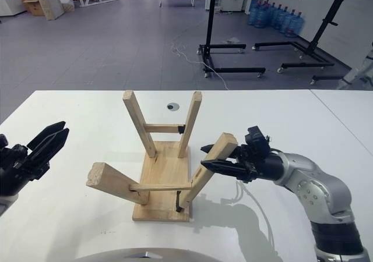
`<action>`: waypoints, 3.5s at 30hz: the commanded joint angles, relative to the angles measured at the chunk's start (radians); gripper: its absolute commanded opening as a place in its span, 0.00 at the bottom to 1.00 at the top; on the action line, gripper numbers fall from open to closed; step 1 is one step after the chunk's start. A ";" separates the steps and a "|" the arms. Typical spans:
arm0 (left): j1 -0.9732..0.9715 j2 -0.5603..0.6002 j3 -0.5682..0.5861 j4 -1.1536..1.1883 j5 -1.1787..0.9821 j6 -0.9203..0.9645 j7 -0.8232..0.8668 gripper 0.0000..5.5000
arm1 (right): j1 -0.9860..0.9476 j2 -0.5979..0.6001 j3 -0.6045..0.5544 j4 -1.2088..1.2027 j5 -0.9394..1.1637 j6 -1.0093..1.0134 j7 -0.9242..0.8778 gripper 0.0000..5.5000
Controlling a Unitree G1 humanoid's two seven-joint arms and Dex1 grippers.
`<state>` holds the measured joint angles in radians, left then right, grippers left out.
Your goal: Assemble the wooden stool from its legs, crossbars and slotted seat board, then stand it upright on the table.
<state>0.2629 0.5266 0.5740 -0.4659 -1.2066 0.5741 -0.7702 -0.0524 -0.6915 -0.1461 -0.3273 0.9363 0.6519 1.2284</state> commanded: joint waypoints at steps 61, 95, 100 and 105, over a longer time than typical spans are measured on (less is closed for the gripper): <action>-0.003 -0.019 -0.258 -0.089 0.205 -0.071 0.063 0.63 | -0.189 0.015 0.269 -0.172 -0.290 -0.166 -0.137 0.37; -0.133 -0.068 -0.566 0.477 0.743 -0.122 0.137 0.63 | -0.357 0.049 0.344 -0.215 -0.324 -0.002 -0.271 0.37; -0.136 -0.069 -0.644 0.479 0.819 -0.132 0.143 0.63 | -0.348 0.054 0.367 -0.216 -0.325 0.014 -0.255 0.37; -0.144 -0.070 -0.677 0.443 0.840 -0.122 0.142 0.63 | -0.324 0.050 0.417 -0.167 -0.382 -0.022 -0.236 0.37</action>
<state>0.0874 0.4744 -0.0115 -0.0389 -0.4226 0.3955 -0.6225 -0.3828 -0.6500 0.2193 -0.5117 0.5835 0.6327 0.9709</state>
